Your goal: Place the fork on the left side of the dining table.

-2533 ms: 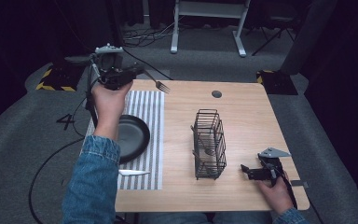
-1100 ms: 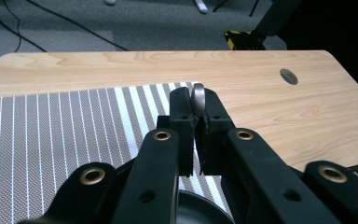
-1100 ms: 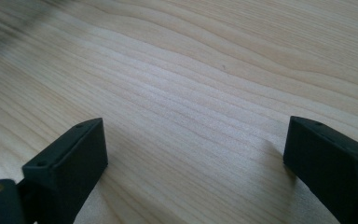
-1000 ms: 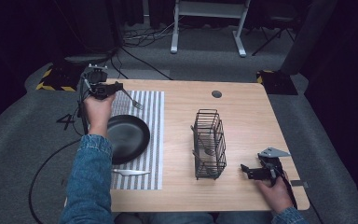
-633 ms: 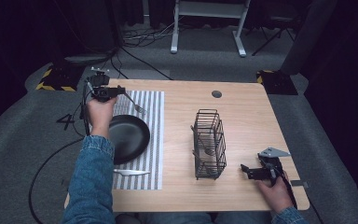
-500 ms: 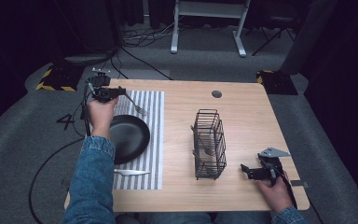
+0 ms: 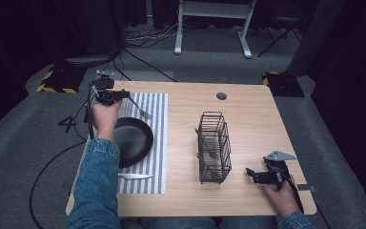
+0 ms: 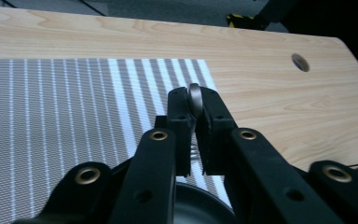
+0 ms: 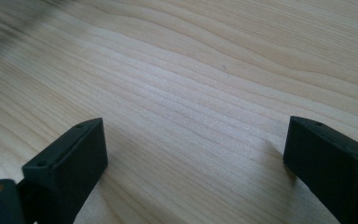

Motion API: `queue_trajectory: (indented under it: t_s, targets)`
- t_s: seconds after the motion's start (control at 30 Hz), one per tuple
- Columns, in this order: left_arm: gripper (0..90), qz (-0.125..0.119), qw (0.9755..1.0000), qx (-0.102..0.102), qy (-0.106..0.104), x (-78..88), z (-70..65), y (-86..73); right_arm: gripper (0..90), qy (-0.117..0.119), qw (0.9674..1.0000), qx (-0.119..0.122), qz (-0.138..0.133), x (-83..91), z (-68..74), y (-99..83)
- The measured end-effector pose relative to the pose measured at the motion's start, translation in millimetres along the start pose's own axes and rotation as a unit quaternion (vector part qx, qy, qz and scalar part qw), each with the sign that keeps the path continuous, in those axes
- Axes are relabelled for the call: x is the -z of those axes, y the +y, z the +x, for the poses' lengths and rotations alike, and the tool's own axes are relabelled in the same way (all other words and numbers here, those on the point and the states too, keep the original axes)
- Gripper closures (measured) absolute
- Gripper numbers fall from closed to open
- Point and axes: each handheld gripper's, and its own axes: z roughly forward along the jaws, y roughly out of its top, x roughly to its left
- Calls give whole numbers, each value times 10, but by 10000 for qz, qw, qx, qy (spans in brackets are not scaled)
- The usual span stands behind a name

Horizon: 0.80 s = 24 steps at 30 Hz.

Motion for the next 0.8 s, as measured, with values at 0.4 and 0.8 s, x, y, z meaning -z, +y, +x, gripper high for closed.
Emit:
queue_trajectory:
  t_s: [0.4, 0.8]
  targets:
    - [716, -69, 9997, 213, 59, -77, 186, -4, 60, 1, 10000, 0, 0, 0, 0, 0]
    - [689, -76, 9992, 350, 171, -100, 423, -14, 60, -12, 10000, -16, 10, -1, 2, 3]
